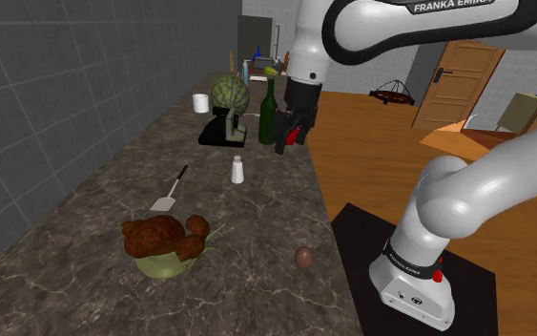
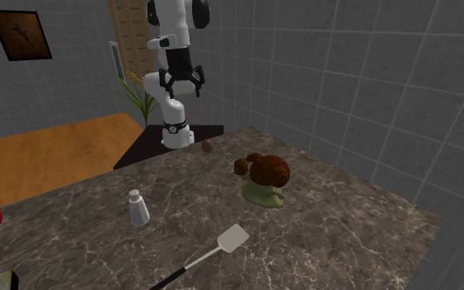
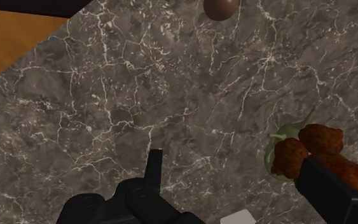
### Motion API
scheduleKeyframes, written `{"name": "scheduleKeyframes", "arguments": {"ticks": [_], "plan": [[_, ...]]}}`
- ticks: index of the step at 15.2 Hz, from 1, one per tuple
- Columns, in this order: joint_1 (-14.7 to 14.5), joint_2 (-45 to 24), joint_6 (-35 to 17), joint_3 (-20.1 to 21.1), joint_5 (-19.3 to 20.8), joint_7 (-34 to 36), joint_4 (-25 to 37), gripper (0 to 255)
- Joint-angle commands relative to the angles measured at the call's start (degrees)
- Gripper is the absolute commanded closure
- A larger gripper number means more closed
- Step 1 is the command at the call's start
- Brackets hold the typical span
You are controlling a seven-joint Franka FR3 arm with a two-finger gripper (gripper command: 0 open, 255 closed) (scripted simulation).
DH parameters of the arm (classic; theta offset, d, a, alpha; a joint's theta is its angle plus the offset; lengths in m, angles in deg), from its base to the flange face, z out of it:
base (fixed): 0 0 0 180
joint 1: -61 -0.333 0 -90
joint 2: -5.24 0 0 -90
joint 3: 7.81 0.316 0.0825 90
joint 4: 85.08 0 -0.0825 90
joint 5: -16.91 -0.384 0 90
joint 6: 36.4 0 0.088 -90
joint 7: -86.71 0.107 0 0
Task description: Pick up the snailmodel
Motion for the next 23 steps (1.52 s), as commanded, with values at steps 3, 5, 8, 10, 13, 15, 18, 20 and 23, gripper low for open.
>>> {"name": "scheduleKeyframes", "arguments": {"ticks": [3, 5, 8, 10, 13, 15, 18, 20, 23], "plan": [[-1.4, -3.9, -5.6, 5.0, -1.9, 4.5, -1.2, 0], [-1.9, -6.5, -8.6, 7.5, -2.5, 6.7, -1.3, 0], [-2.4, -11.0, -13.0, 11.4, -2.9, 10.2, -1.0, 0], [-2.4, -14.4, -16.0, 14.0, -2.7, 12.8, -0.3, 0], [-2.2, -20.1, -20.3, 18.0, -1.3, 17.1, 1.1, 0], [-1.8, -24.3, -23.0, 20.6, 0.5, 20.4, 2.5, 0], [-1.1, -31.2, -26.7, 24.3, 4.8, 26.3, 5.0, 0], [-1.0, -35.9, -28.6, 26.2, 8.8, 30.7, 7.0, 0], [-1.0, -37.9, -31.0, 26.2, 10.4, 31.9, 6.1, 0]]}}
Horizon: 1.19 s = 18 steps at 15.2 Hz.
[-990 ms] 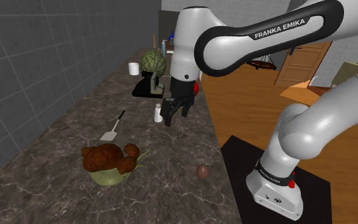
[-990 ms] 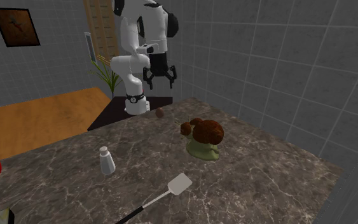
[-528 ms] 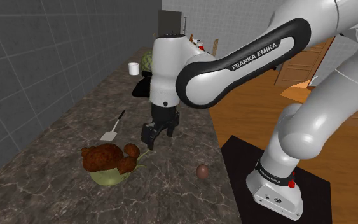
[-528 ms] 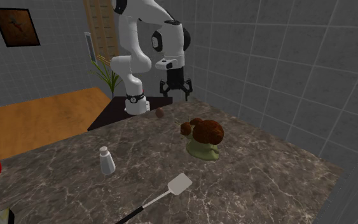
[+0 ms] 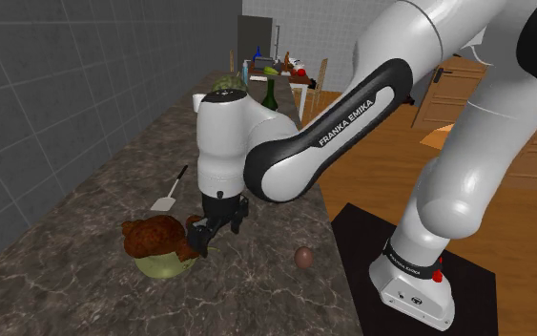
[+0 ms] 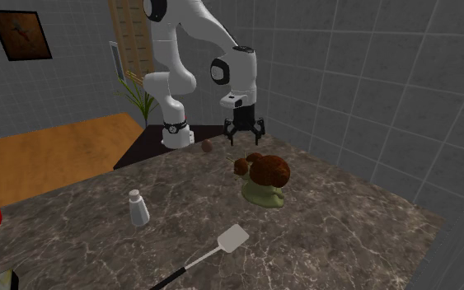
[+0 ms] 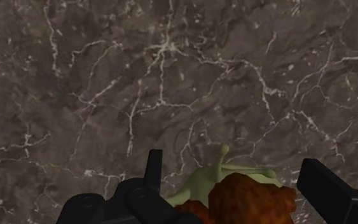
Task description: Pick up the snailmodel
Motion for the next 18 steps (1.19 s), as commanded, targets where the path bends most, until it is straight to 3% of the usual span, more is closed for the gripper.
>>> {"name": "scheduleKeyframes", "arguments": {"ticks": [1, 6, 7, 18], "plan": [[0.0, -1.8, -1.7, 0.3, 1.5, 1.3, -0.2, 0], [0.0, -4.3, -4.5, 0.2, 4.0, 3.1, -1.1, 0], [0.0, -4.4, -4.4, 0.2, 4.1, 3.1, -0.9, 255], [0.0, -2.8, -2.9, 0.3, 2.6, 2.1, -0.6, 255]]}}
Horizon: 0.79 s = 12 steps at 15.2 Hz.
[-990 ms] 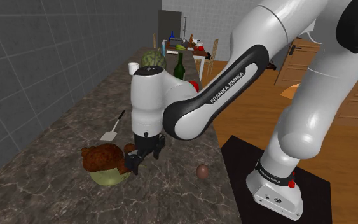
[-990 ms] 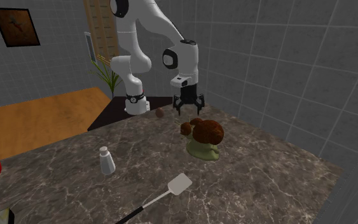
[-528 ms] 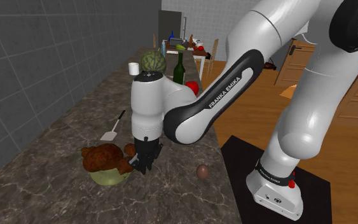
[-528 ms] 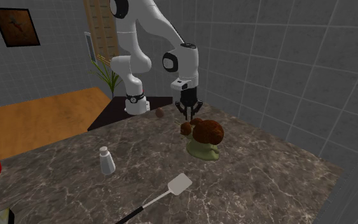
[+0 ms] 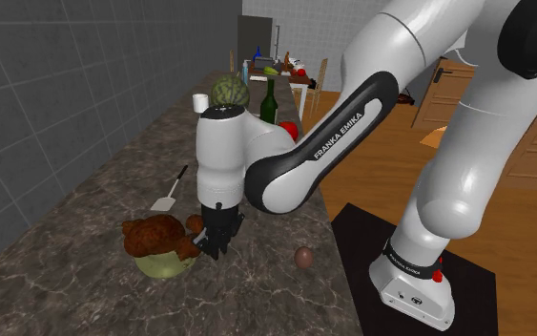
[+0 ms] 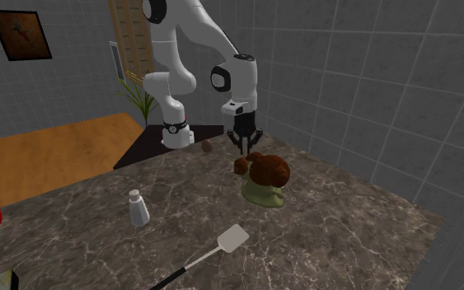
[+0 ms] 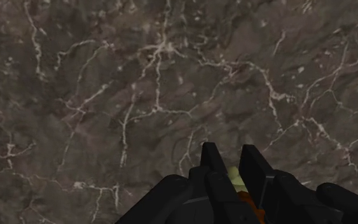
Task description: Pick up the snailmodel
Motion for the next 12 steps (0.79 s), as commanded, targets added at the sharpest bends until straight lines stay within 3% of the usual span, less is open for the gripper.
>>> {"name": "scheduleKeyframes", "arguments": {"ticks": [1, 12], "plan": [[0.0, 1.5, 1.4, 0.1, -1.5, -1.1, 0.3, 255], [-0.3, 8.0, 10.3, -0.8, -6.6, -4.9, 3.9, 255]]}}
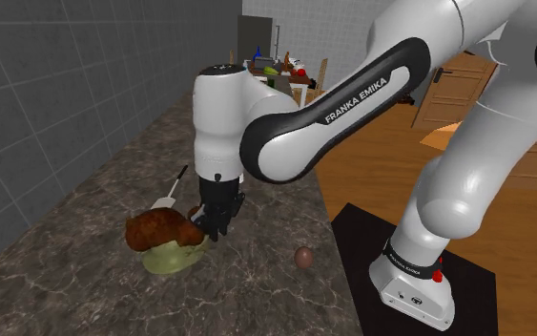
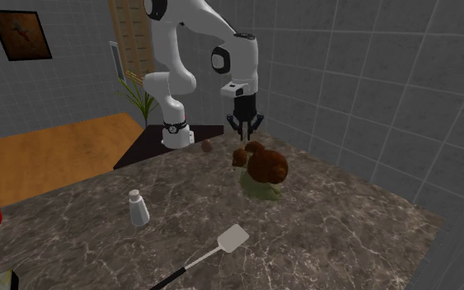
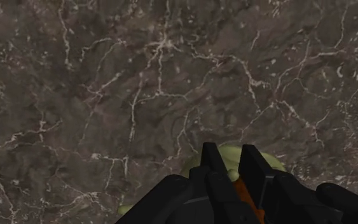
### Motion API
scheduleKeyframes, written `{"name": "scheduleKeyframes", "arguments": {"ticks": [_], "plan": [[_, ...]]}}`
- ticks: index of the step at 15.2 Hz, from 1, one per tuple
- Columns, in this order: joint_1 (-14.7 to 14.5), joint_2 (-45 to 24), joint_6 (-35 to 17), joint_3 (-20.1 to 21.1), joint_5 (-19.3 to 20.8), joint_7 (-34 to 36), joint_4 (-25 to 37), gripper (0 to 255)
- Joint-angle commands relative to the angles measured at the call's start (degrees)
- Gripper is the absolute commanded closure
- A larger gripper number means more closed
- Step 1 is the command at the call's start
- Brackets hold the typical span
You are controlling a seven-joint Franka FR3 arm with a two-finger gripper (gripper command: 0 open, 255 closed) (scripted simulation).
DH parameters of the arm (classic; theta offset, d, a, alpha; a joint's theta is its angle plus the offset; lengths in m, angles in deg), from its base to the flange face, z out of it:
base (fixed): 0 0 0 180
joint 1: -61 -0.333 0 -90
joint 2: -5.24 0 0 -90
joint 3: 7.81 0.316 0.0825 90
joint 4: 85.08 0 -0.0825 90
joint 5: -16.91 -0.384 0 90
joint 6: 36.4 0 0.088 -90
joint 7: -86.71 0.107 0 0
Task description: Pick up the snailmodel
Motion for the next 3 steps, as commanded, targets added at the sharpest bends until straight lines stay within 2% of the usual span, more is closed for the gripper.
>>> {"name": "scheduleKeyframes", "arguments": {"ticks": [1, 3], "plan": [[-0.1, 1.2, 1.8, -0.2, -0.8, -0.6, 0.8, 255], [-0.2, 1.3, 1.9, -0.3, -0.9, -0.6, 0.8, 255]]}}
